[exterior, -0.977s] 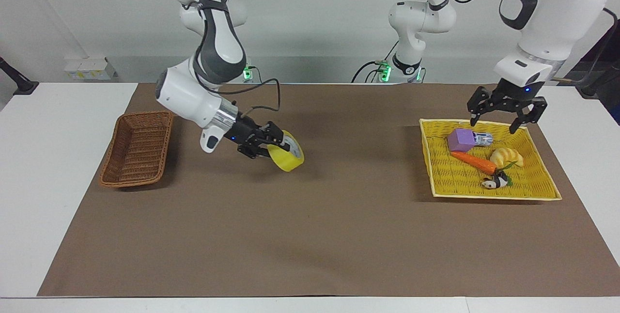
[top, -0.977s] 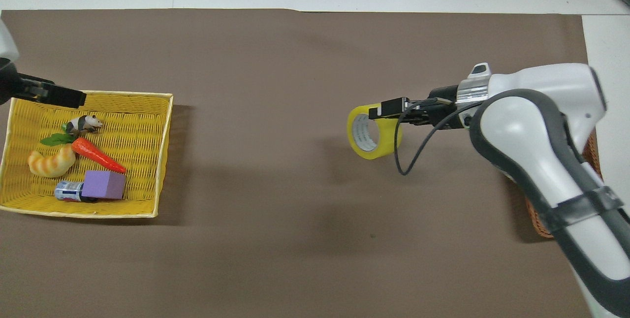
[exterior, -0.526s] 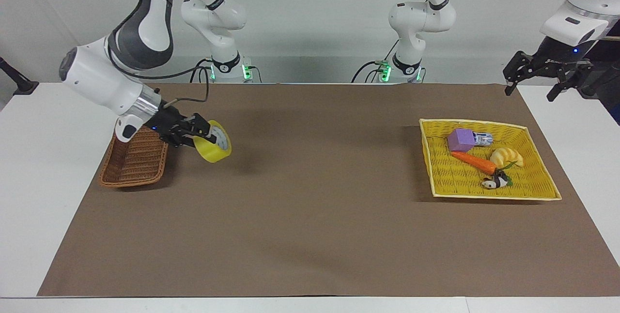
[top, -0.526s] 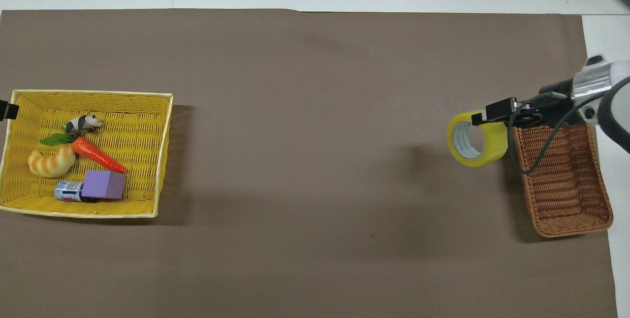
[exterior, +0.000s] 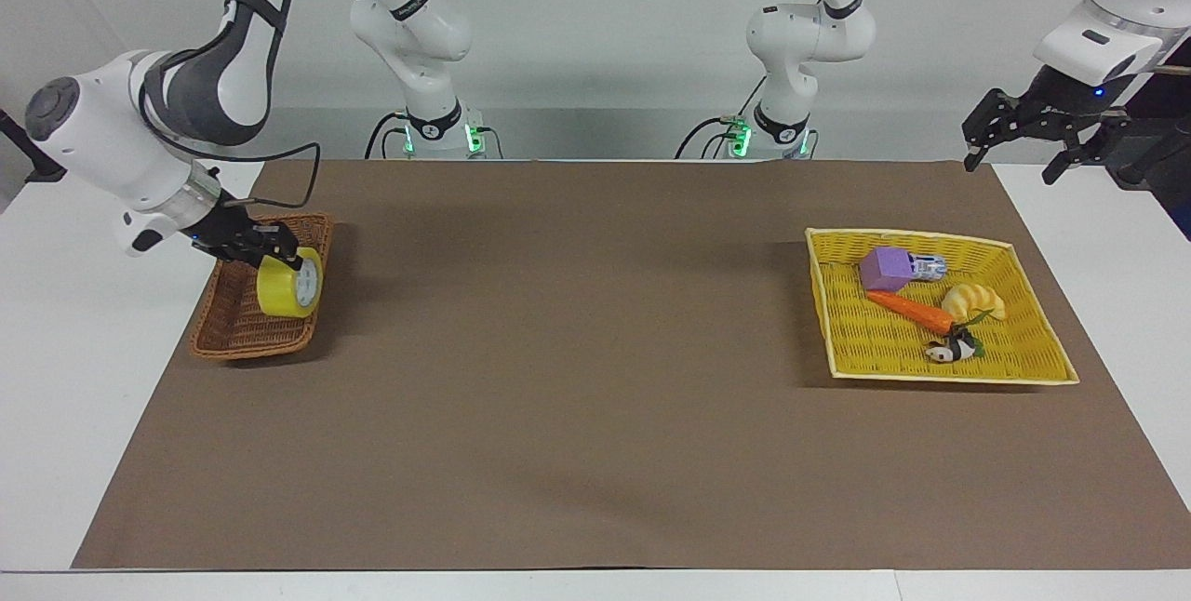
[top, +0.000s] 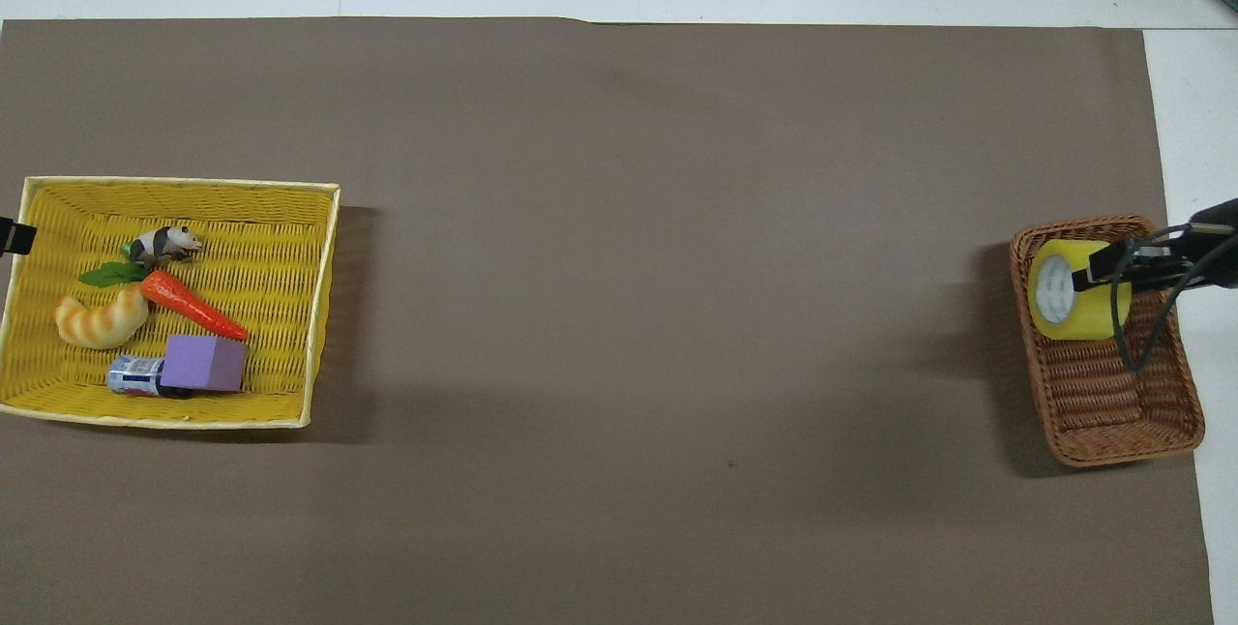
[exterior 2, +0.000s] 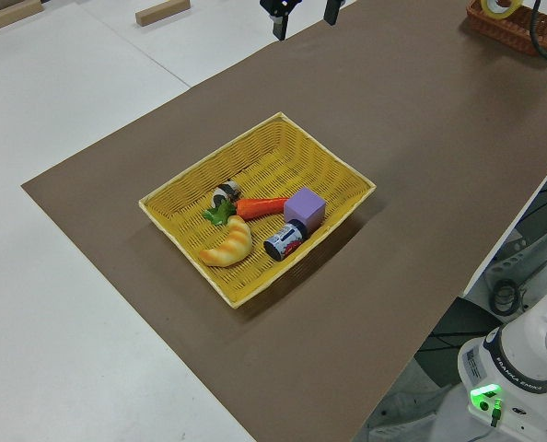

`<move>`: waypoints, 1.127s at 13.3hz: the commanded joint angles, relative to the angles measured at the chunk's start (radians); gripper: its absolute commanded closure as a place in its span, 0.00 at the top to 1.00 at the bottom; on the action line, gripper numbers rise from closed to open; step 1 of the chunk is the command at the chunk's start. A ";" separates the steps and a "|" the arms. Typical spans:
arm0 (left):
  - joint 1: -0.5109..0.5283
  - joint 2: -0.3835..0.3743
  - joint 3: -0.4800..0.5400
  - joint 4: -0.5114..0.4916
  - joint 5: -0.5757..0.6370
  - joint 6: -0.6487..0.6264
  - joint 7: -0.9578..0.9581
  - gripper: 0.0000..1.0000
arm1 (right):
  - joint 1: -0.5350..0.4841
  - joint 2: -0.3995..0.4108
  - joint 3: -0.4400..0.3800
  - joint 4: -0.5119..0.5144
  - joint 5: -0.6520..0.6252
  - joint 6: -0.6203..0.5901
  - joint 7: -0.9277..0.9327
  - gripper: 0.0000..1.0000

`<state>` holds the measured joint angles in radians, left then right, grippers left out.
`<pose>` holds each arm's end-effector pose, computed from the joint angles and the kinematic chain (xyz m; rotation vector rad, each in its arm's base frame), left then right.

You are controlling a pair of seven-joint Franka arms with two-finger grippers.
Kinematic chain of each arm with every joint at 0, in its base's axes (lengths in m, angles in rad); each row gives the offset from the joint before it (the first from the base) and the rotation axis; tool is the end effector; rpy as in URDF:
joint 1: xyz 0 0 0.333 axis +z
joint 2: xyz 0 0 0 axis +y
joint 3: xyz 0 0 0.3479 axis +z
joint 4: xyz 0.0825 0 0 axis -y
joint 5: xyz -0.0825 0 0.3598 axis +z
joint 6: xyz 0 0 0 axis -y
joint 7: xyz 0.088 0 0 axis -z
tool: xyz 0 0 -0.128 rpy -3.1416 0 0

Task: Move tape to another basket
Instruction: 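Carry the tape with the right gripper into the wicker basket and release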

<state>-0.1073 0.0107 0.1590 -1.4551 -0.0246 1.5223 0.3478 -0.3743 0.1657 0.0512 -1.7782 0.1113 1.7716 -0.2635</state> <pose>0.5299 0.0236 0.6770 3.0944 -0.4646 0.0940 0.5427 -0.1707 0.4678 -2.9720 0.1356 0.1960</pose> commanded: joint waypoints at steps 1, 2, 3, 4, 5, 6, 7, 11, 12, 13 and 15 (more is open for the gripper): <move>0.003 -0.014 -0.007 -0.011 0.014 -0.004 0.013 1.00 | -0.049 -0.037 0.013 -0.042 -0.082 0.032 -0.014 0.00; 0.006 -0.015 -0.009 -0.013 0.014 -0.001 0.017 1.00 | -0.060 -0.052 0.013 -0.093 -0.084 0.069 -0.019 0.00; 0.006 -0.018 -0.009 -0.016 0.014 -0.002 0.014 1.00 | -0.066 -0.055 0.013 -0.136 -0.084 0.106 -0.020 0.00; 0.005 -0.020 -0.009 -0.018 0.014 -0.008 0.016 1.00 | -0.066 -0.055 0.013 -0.171 -0.084 0.146 -0.011 0.00; 0.003 -0.020 -0.009 -0.018 0.014 -0.007 0.016 1.00 | -0.057 -0.055 0.015 -0.187 -0.085 0.173 -0.003 0.18; 0.001 -0.020 -0.007 -0.018 0.014 -0.007 0.016 1.00 | -0.049 -0.054 0.015 -0.181 -0.087 0.170 0.000 0.99; 0.001 -0.020 -0.007 -0.018 0.014 -0.007 0.016 1.00 | -0.044 -0.048 0.015 -0.172 -0.088 0.166 -0.002 1.00; 0.003 -0.020 -0.007 -0.018 0.014 -0.007 0.016 1.00 | -0.046 -0.032 0.015 -0.083 -0.100 0.154 -0.010 1.00; 0.001 -0.020 -0.007 -0.018 0.014 -0.007 0.016 1.00 | -0.041 -0.035 0.018 -0.054 -0.126 0.126 -0.011 1.00; 0.001 -0.020 -0.007 -0.018 0.014 -0.007 0.016 1.00 | -0.032 -0.040 0.027 -0.020 -0.152 0.105 -0.008 1.00; 0.003 -0.020 -0.007 -0.018 0.014 -0.007 0.016 1.00 | 0.015 -0.086 0.026 -0.006 -0.192 0.100 0.009 1.00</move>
<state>-0.1074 0.0107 0.1564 -1.4551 -0.0246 1.5222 0.3525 -0.3925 0.1238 0.0712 -1.7990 -0.0353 1.8970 -0.2656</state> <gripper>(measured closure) 0.000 0.000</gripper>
